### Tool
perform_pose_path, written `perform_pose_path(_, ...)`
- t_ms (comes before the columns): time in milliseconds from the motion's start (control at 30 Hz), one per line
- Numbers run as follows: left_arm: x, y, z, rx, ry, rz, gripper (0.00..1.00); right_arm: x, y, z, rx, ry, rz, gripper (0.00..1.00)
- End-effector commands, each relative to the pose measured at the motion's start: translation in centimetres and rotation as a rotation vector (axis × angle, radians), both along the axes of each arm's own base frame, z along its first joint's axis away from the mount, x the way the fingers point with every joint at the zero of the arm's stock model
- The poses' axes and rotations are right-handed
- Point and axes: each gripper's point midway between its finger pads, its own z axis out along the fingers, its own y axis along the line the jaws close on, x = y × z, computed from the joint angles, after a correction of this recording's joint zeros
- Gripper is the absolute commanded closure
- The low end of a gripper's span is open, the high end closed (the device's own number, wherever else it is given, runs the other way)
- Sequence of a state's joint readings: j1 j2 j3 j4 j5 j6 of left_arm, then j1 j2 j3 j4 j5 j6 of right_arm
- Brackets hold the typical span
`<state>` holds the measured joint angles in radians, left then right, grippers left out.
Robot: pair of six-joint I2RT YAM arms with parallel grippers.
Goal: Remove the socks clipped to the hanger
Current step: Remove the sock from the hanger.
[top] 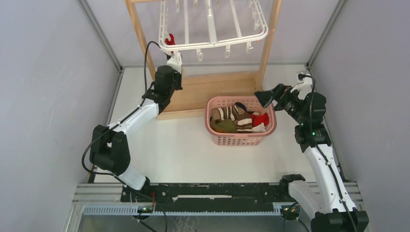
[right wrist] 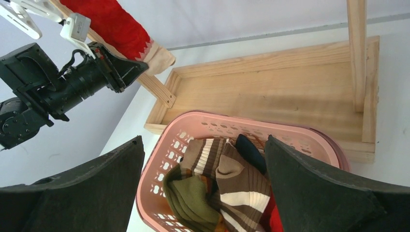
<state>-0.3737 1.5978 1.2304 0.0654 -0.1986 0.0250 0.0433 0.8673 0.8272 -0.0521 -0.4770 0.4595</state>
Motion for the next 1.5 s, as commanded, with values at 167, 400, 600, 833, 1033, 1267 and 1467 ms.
perform_pose_path(167,-3.5,1.5,3.1,-0.019,-0.079,0.077,0.96,-1.1,0.5,1.3,0.016,-0.031,0.021,0.00)
perform_pose_path(400,-5.5,1.5,3.3,-0.038,-0.080,0.111,0.97,-1.5,0.8,1.4,0.014,-0.033,0.031,0.00)
perform_pose_path(600,-7.1,1.5,3.1,-0.040,-0.080,0.126,0.98,-1.7,1.1,1.4,0.015,-0.031,0.038,0.00)
perform_pose_path(833,-8.9,1.8,3.8,-0.071,-0.097,0.151,0.99,-1.8,1.5,1.4,0.014,-0.031,0.045,0.00)
perform_pose_path(1033,-10.5,2.0,4.6,-0.101,-0.113,0.159,0.99,-2.0,1.7,1.3,0.010,-0.028,0.047,0.00)
perform_pose_path(1267,-12.5,0.9,5.6,-0.100,-0.129,0.121,0.99,-2.4,1.8,1.4,0.008,-0.030,0.049,0.00)
perform_pose_path(1467,-13.8,-0.4,6.2,-0.093,-0.141,0.082,0.99,-2.7,1.8,1.5,0.006,-0.033,0.045,0.00)
